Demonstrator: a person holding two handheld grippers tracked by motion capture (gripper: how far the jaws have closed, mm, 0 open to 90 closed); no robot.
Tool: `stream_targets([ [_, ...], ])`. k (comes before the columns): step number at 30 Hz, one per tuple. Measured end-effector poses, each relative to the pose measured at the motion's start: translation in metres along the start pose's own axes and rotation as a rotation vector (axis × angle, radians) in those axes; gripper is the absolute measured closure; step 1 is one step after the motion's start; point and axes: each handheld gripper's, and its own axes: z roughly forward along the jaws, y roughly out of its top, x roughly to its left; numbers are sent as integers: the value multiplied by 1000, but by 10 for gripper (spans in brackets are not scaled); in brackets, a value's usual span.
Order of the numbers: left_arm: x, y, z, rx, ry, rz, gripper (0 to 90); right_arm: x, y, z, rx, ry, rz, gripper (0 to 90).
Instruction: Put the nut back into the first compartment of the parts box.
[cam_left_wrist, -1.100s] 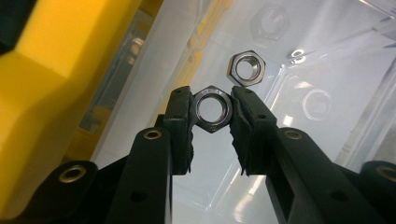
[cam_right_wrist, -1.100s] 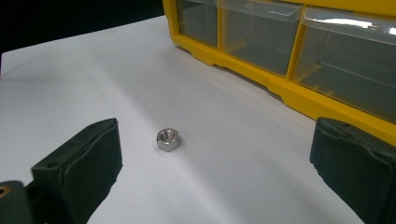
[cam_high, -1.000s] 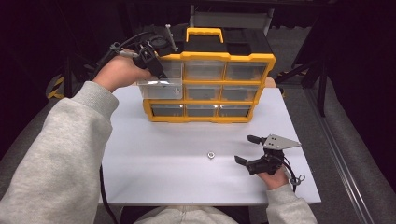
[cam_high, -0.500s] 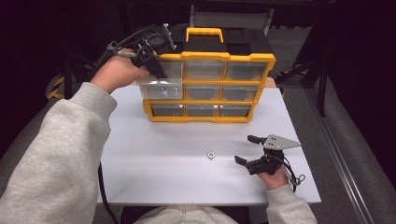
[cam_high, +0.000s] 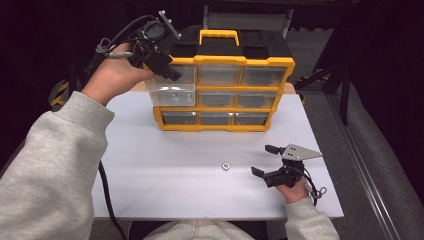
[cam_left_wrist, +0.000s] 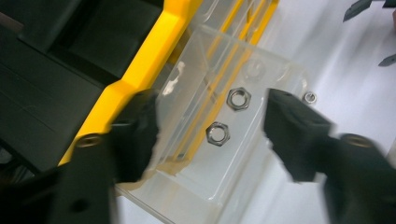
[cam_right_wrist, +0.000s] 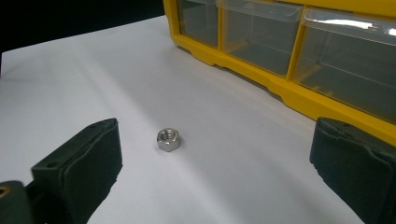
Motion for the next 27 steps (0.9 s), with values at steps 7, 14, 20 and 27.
stream_targets([
  [7,-29,5,-5,-59,-26,47,141,0,0,-1,-6,0,-2,27],
  [14,-58,12,4,-83,-68,129,129,0,1,-1,-7,-5,-4,27],
  [20,-78,16,20,-86,-122,176,125,0,1,-2,-13,-2,-3,27],
  [27,-102,13,50,-84,-169,216,130,0,1,-3,-15,-3,-2,27],
])
